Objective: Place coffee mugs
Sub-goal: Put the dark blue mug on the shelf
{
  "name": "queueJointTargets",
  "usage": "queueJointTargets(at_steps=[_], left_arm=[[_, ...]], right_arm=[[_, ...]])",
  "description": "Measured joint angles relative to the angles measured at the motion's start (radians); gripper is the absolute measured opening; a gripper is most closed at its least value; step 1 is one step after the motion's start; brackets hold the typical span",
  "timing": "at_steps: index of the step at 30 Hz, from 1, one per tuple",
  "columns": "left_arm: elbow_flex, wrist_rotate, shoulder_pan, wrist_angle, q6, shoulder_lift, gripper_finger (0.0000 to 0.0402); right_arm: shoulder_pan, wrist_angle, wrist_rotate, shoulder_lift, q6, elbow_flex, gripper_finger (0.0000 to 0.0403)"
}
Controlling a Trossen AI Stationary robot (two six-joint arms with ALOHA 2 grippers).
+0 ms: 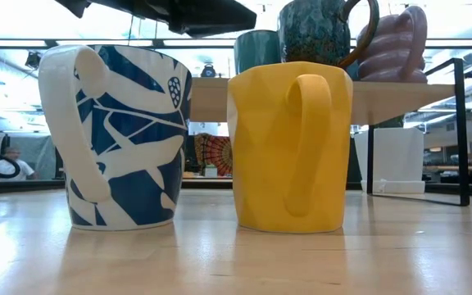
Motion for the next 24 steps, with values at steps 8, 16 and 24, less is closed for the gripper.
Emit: queueJointTargets(at_steps=[8,16,24], left_arm=[[0.0,0.002,0.048,0.078,-0.011,0.042,0.0146],[0.0,0.045,0.096,0.129,-0.022,0.07,0.0146],[0.0,0.084,0.107,0.247,-0.022,0.112,0.0146]], right_arm=[[-0.024,0.001,-0.01,-0.073,0.035,-0.162,0.0071],[-0.047,0.031,-0.014,-0.058,0.031,-0.178,0.005],[-0.051,0.109,-0.043,-0.041,0.026,-0.178,0.0049]])
